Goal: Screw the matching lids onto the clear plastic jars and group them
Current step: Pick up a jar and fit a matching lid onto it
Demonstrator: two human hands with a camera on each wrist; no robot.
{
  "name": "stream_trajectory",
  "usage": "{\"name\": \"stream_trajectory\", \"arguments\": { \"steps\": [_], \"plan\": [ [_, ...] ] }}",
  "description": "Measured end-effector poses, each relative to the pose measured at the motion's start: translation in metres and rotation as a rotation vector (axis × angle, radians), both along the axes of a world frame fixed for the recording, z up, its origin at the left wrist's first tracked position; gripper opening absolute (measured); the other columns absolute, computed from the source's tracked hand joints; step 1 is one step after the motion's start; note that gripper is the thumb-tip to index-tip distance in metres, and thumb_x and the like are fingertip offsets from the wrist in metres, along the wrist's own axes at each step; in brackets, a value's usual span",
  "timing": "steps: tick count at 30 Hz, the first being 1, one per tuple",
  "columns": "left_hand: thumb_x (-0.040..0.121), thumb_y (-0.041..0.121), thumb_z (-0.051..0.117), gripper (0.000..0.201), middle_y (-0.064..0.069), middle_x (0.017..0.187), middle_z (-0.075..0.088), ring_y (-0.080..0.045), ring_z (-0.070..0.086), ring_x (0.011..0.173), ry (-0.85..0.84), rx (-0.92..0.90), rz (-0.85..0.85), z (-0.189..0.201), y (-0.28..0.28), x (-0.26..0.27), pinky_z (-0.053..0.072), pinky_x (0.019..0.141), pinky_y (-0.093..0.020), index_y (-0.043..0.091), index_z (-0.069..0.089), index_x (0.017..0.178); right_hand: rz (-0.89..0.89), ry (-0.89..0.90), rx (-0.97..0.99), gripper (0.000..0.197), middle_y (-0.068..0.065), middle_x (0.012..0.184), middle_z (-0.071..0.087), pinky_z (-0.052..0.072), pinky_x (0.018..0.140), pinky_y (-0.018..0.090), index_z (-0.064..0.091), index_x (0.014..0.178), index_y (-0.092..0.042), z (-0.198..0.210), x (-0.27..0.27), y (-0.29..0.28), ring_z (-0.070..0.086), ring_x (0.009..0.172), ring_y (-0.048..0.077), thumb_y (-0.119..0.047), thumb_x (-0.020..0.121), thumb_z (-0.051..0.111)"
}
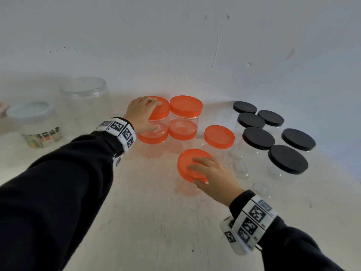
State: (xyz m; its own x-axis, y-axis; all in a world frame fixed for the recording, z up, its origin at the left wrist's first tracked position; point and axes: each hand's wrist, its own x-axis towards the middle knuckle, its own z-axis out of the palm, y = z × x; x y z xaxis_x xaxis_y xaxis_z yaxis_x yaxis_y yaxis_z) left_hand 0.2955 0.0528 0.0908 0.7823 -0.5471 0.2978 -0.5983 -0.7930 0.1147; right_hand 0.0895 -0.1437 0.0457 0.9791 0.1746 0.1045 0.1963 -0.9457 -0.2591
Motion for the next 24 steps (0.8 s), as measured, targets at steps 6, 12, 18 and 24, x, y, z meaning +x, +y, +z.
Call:
{"name": "stream_trajectory", "arguments": {
  "steps": [6,12,18,24],
  "plan": [
    [0.075,0.037,0.072,0.078,-0.009,0.144,0.033,-0.029,0.029,0.133,0.016,-0.003,0.003,0.0,0.001,-0.001,0.021,0.11,-0.042,0.017,0.034,0.141,0.185,-0.099,-0.007,0.034,0.008,0.128,0.059,0.052,0.08,0.049,0.065,0.116,-0.018,-0.01,0.008,0.031,0.05,0.118,0.034,-0.023,0.082,0.065],
    [0.075,0.037,0.071,0.078,-0.008,0.144,0.033,-0.029,0.029,0.133,0.017,0.003,0.004,0.001,0.001,-0.001,0.022,0.111,-0.042,0.017,0.033,0.141,0.283,-0.122,0.0,0.035,0.004,0.129,0.058,0.054,0.072,0.045,0.064,0.118,-0.021,-0.009,0.013,0.04,0.05,0.12,0.032,-0.027,0.083,0.063],
    [0.075,0.036,0.071,0.078,-0.008,0.144,0.033,-0.029,0.028,0.133,0.023,-0.004,0.006,0.002,0.001,-0.003,0.02,0.11,-0.041,0.017,0.033,0.141,0.216,-0.005,0.253,0.049,-0.005,0.141,0.044,0.035,0.104,0.028,0.041,0.139,-0.026,0.009,0.027,0.023,0.04,0.127,0.012,-0.026,0.093,0.056],
    [0.076,0.035,0.071,0.078,-0.007,0.145,0.031,-0.028,0.027,0.134,0.035,-0.006,0.006,0.004,0.0,-0.005,0.019,0.111,-0.041,0.017,0.033,0.141,-0.259,-0.055,0.012,0.054,0.004,0.151,0.026,0.022,0.113,0.041,0.035,0.142,-0.02,0.011,0.06,-0.021,0.019,0.138,0.024,-0.03,0.092,0.054]
  ]
}}
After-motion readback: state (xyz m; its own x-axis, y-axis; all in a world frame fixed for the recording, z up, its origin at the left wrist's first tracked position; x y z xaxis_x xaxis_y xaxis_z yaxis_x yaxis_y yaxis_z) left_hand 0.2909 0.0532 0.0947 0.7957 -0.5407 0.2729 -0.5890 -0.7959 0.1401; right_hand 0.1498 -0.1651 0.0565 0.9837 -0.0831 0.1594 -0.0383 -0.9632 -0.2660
